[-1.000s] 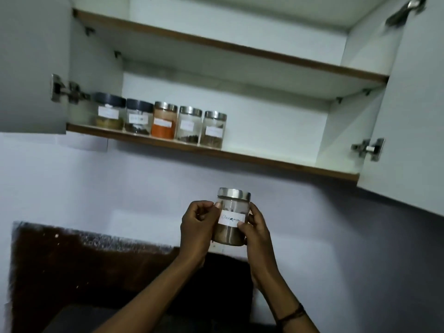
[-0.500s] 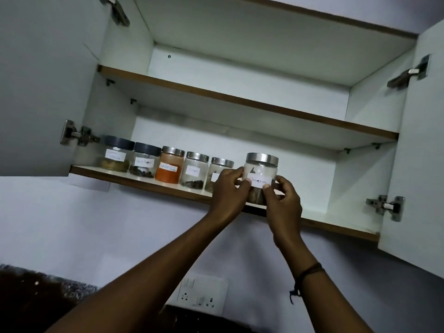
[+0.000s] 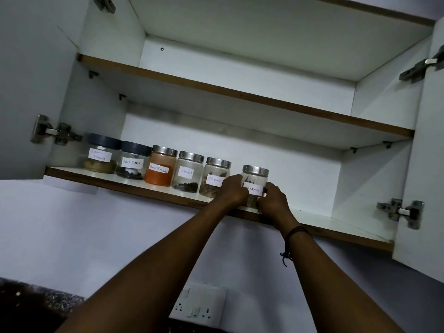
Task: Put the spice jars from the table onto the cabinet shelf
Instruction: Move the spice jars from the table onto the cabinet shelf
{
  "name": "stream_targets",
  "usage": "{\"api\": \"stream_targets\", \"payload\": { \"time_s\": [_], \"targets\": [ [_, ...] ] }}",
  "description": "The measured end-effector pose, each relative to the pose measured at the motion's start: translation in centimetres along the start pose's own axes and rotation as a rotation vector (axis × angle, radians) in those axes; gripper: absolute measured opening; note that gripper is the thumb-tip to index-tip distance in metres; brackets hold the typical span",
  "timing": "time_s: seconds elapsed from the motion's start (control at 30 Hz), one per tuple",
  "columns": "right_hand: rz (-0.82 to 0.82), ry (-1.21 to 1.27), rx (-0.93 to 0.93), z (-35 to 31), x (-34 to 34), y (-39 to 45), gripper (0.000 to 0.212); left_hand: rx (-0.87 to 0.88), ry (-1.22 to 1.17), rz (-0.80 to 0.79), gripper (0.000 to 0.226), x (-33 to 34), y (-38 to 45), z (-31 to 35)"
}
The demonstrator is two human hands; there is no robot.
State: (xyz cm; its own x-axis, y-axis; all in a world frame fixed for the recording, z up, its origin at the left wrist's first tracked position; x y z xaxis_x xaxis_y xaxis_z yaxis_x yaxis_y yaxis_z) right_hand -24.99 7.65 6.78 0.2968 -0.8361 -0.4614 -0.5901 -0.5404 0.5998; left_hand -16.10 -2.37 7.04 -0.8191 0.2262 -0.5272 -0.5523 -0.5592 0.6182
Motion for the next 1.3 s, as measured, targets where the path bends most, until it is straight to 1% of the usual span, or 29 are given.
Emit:
{"api": "stream_targets", "payload": {
  "time_s": [0.17,0.27,0.37,0.43,0.5,0.53,0.6,0.67,0.77,0.87,0.93,1.03,1.1,1.13,1.23,1.3],
  "targets": [
    [-0.12,-0.104,0.037,0.4,1.0,1.0,0.036,0.008,0.076,-0.071,0.023,0.7,0.6,-0.2],
    [-0.125,-0.095,0.028,0.2,1.0,0.6,0.034,0.017,0.121,-0.043,0.01,0.6,0.2,-0.1],
    [-0.05,-0.065,-0.019,-0.4,0.6,-0.8,0.027,0.06,0.094,0.038,0.015,0.3,-1.0,0.2],
    [0.038,0.029,-0.054,-0.8,-0.1,-2.2,0.023,0.124,-0.002,0.13,0.018,-0.5,-2.3,0.6],
    [0.118,0.146,-0.078,-0.9,-0.9,-4.5,0.026,0.172,-0.117,0.215,0.029,-1.1,-4.7,0.9],
    [0.146,0.198,-0.086,-0.9,-1.2,-5.7,0.03,0.202,-0.154,0.242,0.031,-1.3,-6.2,1.1],
    [0.156,0.302,-0.097,-0.4,-1.1,-9.0,0.029,0.267,-0.216,0.258,0.029,-0.7,-9.7,1.0],
    [0.137,0.346,-0.088,1.0,-0.4,-12.9,0.024,0.275,-0.275,0.23,0.027,0.9,-13.4,0.0],
    [0.114,0.312,-0.039,4.3,1.3,-18.9,0.024,0.192,-0.312,0.12,0.028,4.9,-18.9,-2.4],
    [0.091,0.292,0.092,9.4,3.5,-25.1,0.027,0.089,-0.348,-0.013,0.029,9.7,-24.7,-5.6],
    [0.046,0.251,0.189,12.9,5.0,-29.5,0.03,0.05,-0.336,-0.119,0.029,13.0,-29.1,-7.4],
    [0.001,0.106,0.257,17.8,6.6,-36.7,0.033,0.044,-0.283,-0.277,0.029,17.9,-35.5,-9.5],
    [-0.027,0.012,0.22,20.0,7.4,-40.9,0.036,0.033,-0.224,-0.364,0.028,20.4,-39.1,-10.6],
    [-0.051,-0.014,0.246,21.5,7.9,-43.3,0.038,0.025,-0.182,-0.425,0.028,21.9,-41.0,-11.1],
    [-0.16,-0.039,0.413,26.0,9.3,-49.8,0.046,0.009,-0.084,-0.644,0.024,26.2,-46.3,-12.2],
    [-0.219,-0.146,0.506,28.6,9.8,-53.7,0.053,0.014,-0.047,-0.76,0.022,28.4,-49.6,-12.5]
  ]
}}
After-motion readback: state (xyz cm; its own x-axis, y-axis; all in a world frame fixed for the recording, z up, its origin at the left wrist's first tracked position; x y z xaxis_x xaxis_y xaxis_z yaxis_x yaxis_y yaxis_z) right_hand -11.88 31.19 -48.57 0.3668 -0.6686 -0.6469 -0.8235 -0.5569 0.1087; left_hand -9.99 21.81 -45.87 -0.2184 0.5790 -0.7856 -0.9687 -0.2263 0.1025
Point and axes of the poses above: each hand's wrist, its own y-axis towards the middle knuckle, its own x-axis out of the palm, z = x × y, the point moved 7 cm from there along y, towards the middle knuckle, and after that the axes turned 9 degrees about y, right-handed, at the moved point
